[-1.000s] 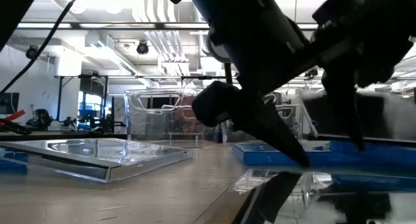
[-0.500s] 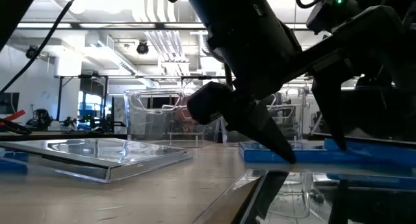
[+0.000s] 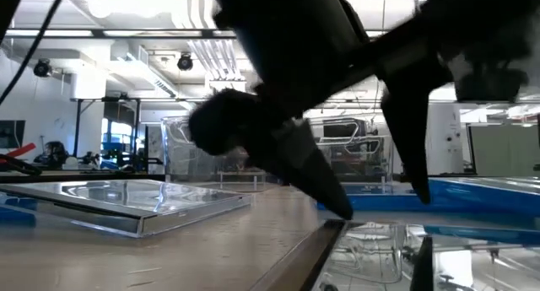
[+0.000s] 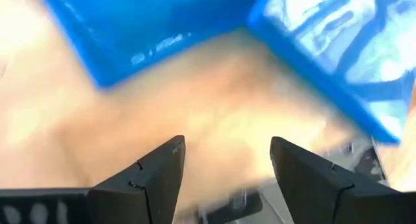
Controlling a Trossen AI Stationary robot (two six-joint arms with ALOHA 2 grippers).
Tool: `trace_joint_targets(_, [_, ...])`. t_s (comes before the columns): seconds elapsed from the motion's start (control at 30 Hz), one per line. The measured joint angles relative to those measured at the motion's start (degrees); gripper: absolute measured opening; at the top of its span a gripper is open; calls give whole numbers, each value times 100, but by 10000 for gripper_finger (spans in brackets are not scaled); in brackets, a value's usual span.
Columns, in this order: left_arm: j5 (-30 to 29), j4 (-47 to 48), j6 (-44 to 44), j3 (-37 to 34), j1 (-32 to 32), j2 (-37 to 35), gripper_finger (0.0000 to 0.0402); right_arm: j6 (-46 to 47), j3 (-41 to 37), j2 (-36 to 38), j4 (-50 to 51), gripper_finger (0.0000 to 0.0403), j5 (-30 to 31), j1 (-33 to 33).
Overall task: Pick & place jewel cases by type
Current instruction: Put the black CD case into the right transparent bin
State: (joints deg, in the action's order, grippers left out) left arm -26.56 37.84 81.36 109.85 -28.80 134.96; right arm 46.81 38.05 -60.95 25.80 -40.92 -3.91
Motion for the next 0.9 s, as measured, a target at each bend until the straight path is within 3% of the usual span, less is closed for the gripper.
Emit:
trace_joint_targets(0.07, [-112, 200, 191, 116, -113, 0, 213, -7, 339, 314, 58, 13, 199, 186])
trace_joint_targets(0.13, [-237, 429, 339, 277, -195, 0, 213, -376, 785, 537, 295, 13, 794, 521])
trace_joint_targets(0.27, [-467, 790, 404, 482, -227, -7, 213, -2443, 1730, 331, 1745, 13, 1982, 1539])
trace_joint_targets(0.37, [-505, 866, 331, 547, -167, -7, 213, -3615, 2171, -342, 2438, 13, 1779, 2327])
trace_joint_targets(0.53, [-508, 864, 277, 585, -91, -7, 213, -4853, 2681, -1772, 2574, 13, 1684, 2963])
trace_joint_targets(0.73, [-518, 855, 606, 585, -89, -7, 213, -5965, 3512, -3359, 3806, 13, 1693, 3083])
trace_joint_targets(0.9, [-693, 847, 728, 580, -91, -7, 213, -6040, 3861, -3854, 3855, 23, 2037, 3087])
